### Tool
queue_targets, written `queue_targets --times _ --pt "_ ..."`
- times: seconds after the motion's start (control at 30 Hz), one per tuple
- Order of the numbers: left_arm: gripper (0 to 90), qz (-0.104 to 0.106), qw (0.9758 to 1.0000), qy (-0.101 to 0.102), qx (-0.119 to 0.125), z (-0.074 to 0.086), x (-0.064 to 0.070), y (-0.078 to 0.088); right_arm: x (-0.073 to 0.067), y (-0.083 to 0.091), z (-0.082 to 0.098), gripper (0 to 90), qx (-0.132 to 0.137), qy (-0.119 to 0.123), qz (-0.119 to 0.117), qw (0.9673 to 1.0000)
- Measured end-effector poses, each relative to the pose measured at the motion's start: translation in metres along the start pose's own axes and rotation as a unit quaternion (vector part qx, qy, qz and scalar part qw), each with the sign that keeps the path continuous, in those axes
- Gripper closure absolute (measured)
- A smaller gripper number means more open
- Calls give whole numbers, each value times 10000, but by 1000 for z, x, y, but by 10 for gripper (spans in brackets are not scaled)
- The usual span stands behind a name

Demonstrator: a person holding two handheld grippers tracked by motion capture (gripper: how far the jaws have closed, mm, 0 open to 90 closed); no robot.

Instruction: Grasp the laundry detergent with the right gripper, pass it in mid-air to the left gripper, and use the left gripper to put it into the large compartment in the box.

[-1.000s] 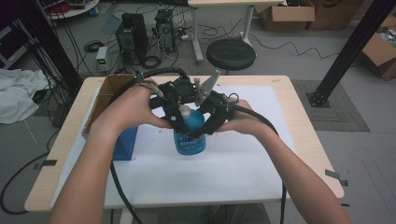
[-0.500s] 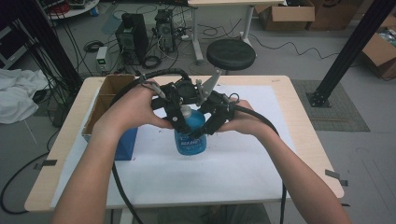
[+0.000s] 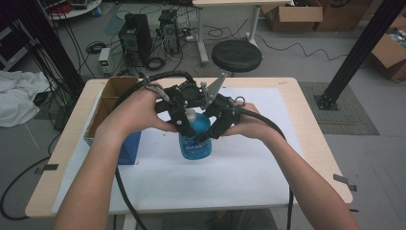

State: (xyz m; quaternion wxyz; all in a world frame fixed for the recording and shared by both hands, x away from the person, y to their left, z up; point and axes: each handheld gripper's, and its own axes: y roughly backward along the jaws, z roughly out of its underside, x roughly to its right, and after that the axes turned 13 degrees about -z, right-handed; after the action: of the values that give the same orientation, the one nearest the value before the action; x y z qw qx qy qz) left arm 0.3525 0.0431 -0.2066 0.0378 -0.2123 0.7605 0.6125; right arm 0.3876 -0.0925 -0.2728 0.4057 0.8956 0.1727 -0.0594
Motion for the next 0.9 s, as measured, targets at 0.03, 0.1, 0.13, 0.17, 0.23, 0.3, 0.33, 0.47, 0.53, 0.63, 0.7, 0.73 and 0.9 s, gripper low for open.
queue_targets --times 0.03,0.1,0.13,0.17,0.23,0.3,0.33,0.47,0.53,0.63,0.7,0.73,0.9 --pt "278 5 10000 -9 3 0 0 0 0 0 0 449 -3 0 13 10000" --pt "288 -8 10000 -35 -8 0 0 0 0 0 0 450 2 8 15 10000" --pt "288 -8 10000 -35 -8 0 0 0 0 0 0 450 2 8 15 10000" --pt "288 -6 10000 -31 -16 0 0 -1 0 0 0 450 8 17 8 10000" --pt "296 32 10000 -6 4 -1 0 -1 0 0 0 450 17 36 -2 10000" --pt "303 35 10000 -8 4 -1 0 -1 1 0 0 450 2 35 -3 10000" --pt "308 35 10000 -18 0 -1 0 -1 0 0 0 450 -9 5 -4 10000" --pt "318 38 10000 -10 -6 -1 0 -2 0 0 0 450 -14 9 -12 10000" --pt "319 10 10000 -18 -9 -1 0 -2 0 0 0 449 -7 10 -12 10000" --pt "335 17 10000 -56 -27 -1 0 -2 1 0 0 450 -5 19 -13 10000" --pt "342 52 10000 -41 -16 -2 0 -3 1 1 0 450 7 54 -9 10000" --pt "342 61 10000 -16 8 -2 0 -3 1 1 0 450 7 54 -9 10000" --pt "372 88 10000 -25 11 -2 1 -4 2 0 1 449 -15 39 6 10000"
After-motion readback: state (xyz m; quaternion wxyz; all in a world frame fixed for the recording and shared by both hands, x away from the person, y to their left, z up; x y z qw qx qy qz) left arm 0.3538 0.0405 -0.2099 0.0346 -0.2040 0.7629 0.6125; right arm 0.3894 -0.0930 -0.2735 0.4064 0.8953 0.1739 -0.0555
